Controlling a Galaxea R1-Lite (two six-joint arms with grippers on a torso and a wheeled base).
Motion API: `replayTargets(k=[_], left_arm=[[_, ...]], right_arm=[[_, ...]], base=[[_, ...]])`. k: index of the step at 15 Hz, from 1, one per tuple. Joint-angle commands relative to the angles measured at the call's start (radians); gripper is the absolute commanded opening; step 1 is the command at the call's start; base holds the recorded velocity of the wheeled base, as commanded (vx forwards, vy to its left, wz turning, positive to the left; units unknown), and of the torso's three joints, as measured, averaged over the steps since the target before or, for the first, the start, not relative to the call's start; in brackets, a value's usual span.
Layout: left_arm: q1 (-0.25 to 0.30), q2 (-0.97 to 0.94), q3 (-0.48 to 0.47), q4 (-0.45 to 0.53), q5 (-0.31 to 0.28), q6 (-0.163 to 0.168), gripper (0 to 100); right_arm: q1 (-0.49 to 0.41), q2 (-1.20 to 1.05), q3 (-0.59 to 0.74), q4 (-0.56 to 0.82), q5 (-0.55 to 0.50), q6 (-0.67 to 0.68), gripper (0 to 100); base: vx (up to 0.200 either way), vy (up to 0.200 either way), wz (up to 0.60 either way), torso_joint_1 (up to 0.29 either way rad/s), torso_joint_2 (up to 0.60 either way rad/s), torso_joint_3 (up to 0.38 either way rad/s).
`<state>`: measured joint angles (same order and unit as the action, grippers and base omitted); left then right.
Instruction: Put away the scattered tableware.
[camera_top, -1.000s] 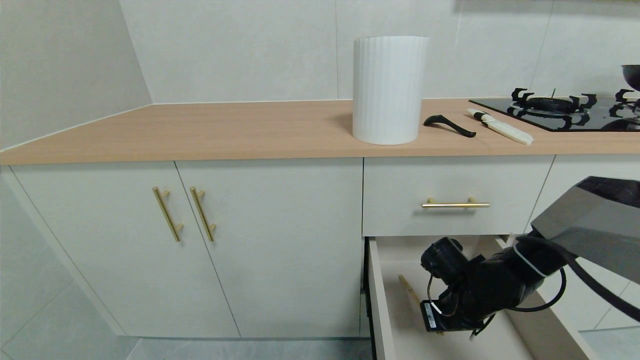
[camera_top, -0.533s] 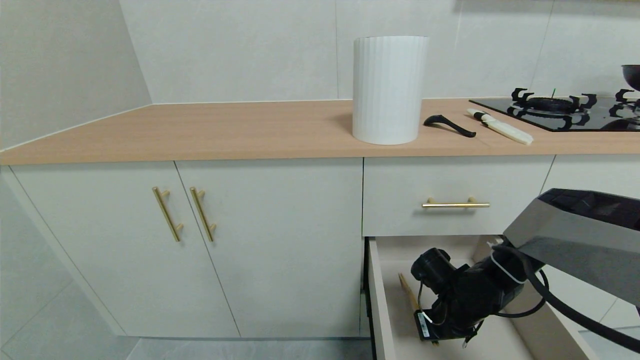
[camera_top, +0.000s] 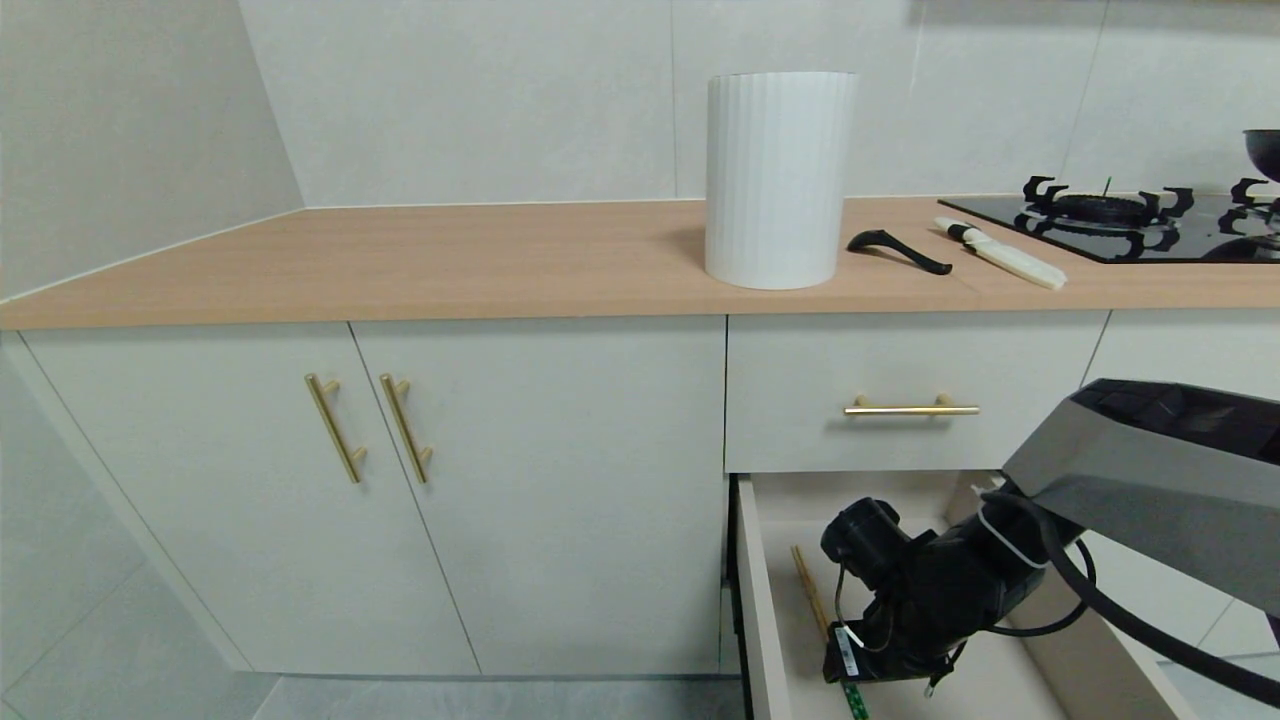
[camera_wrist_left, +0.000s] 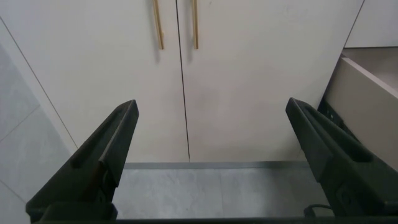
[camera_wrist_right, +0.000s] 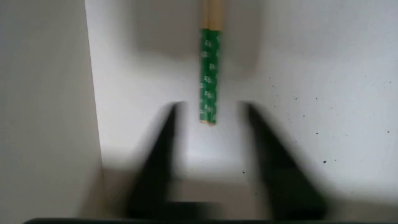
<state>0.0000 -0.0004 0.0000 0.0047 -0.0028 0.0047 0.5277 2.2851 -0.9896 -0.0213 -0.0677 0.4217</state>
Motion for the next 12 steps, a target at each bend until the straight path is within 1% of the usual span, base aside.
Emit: replayTargets(k=[1,4,6,7,8,10,11,12], left_arm=[[0.000,0.000,0.000,0.000,0.000,0.000,100],[0.000,0.000,0.000,0.000,0.000,0.000,100],[0.000,0.000,0.000,0.000,0.000,0.000,100],[0.000,0.000,0.000,0.000,0.000,0.000,100],[0.000,0.000,0.000,0.000,0.000,0.000,100],[0.000,0.000,0.000,0.000,0.000,0.000,100],[0.000,0.000,0.000,0.000,0.000,0.000,100],[0.000,0.000,0.000,0.000,0.000,0.000,100]], right_arm=[[0.000,-0.003,0.000,0.000,0.000,0.000,100],[0.000,-0.009,0.002,0.004,0.000,0.000,100],[0.000,-0.070,0.023,0.017,0.000,0.000,100],[-0.006,-0.159,0.046,0.037,0.005,0.000,100],[-0.008,-0.174,0.048,0.040,0.006,-0.001,100],[-0.009,-0.358,0.042,0.159,0.014,-0.008,100],[-0.011,-0.423,0.042,0.195,0.012,-0.011,100],[-0.017,-0.469,0.043,0.199,0.012,-0.012,100]], base=[[0.000,0.000,0.00,0.000,0.00,0.000],[0.000,0.000,0.00,0.000,0.00,0.000],[0.000,0.000,0.00,0.000,0.00,0.000],[0.000,0.000,0.00,0.000,0.00,0.000],[0.000,0.000,0.00,0.000,0.00,0.000],[0.000,0.000,0.00,0.000,0.00,0.000],[0.000,0.000,0.00,0.000,0.00,0.000],[0.000,0.000,0.00,0.000,0.00,0.000]])
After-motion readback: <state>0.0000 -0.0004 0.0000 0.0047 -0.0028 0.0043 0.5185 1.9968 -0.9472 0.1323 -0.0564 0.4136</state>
